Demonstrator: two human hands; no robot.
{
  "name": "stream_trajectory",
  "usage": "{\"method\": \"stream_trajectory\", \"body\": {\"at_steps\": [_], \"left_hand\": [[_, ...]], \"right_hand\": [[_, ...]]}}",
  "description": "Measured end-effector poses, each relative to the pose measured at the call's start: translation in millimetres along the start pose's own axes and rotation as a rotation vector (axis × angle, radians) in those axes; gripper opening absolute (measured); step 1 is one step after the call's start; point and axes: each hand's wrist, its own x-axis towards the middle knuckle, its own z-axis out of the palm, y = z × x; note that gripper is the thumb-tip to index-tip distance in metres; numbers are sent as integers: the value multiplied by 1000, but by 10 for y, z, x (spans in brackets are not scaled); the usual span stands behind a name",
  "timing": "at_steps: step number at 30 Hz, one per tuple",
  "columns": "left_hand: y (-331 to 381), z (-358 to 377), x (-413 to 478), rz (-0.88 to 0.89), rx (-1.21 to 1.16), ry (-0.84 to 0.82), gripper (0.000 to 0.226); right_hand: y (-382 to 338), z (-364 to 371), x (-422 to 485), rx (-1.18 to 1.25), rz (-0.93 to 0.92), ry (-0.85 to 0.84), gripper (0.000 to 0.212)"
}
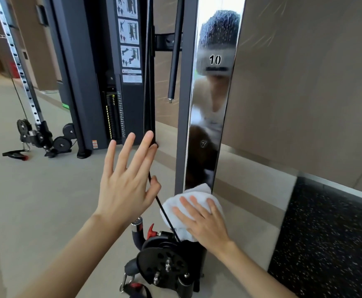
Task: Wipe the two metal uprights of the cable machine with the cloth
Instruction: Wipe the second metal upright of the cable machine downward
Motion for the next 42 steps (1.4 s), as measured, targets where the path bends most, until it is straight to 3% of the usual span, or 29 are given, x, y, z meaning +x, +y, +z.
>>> {"method": "stream_trajectory", "body": {"at_steps": [4,8,14,21,26,30,36,42], "left_hand": [[3,-33,-4,9,9,0,60],[-6,-26,10,24,7,-32,58],[-50,8,88,77,27,-76,62],[-13,62,129,57,29,-35,61],[27,71,70,20,17,13,59],[44,13,30,14,15,8,57],[101,-111,21,41,52,-39,58],[407,-253,231,48,27,-209,60]], "right_hand": [[487,-180,437,32,-7,115,62],[1122,-506,1256,148,138,269,51],[1973,-1090,2352,276,281,369,45],[1887,-1055,2450,165,352,462,46],[1259,-662,1673,304,311,413,50],[848,-450,1069,437,274,383,42],[682,-574,225,701,197,170,37],[1099,-1252,70,882,377,-113,38]]}}
